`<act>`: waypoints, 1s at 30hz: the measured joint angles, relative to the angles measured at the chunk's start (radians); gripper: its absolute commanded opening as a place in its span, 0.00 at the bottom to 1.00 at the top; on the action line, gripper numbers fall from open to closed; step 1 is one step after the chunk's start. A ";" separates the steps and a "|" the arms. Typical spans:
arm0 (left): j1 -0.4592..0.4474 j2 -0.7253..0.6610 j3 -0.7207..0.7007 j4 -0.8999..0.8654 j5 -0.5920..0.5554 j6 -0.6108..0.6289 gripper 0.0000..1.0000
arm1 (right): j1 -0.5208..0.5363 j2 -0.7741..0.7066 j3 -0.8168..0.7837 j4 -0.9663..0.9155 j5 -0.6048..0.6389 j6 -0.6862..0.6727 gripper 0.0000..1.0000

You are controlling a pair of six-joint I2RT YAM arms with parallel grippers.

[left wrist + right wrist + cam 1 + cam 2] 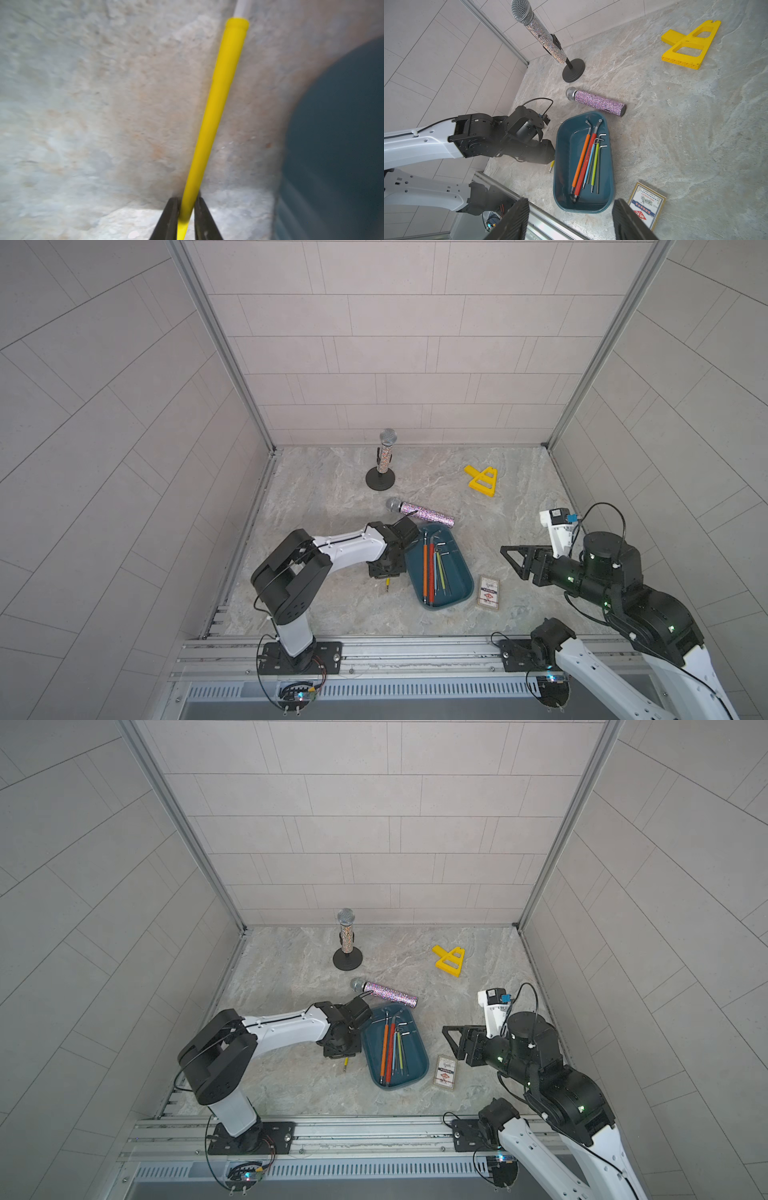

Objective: Put the hex key on the desktop into the storage box
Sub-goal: Pick up the Allen key from the center of the board, then place the Allen key in the storage box.

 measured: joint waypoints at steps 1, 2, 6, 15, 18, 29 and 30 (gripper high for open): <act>0.005 -0.005 -0.005 -0.010 -0.006 0.003 0.16 | 0.000 0.000 0.000 0.000 0.000 0.000 0.69; 0.011 -0.011 -0.012 -0.021 -0.013 0.004 0.16 | 0.000 0.000 0.000 0.000 0.000 0.000 0.69; 0.048 -0.027 -0.032 -0.045 -0.027 0.020 0.18 | 0.000 0.000 0.000 0.000 0.000 0.000 0.69; 0.103 -0.027 -0.035 -0.049 -0.011 0.061 0.28 | 0.000 0.000 0.000 0.000 0.000 0.000 0.68; 0.112 -0.027 -0.037 -0.042 0.008 0.068 0.24 | 0.000 0.000 0.000 0.000 0.000 0.000 0.69; 0.116 -0.037 -0.040 -0.037 0.016 0.082 0.00 | 0.000 0.000 0.000 0.000 0.000 0.000 0.68; 0.116 -0.040 -0.041 -0.037 0.016 0.082 0.00 | 0.000 0.000 0.000 0.000 0.000 0.000 0.69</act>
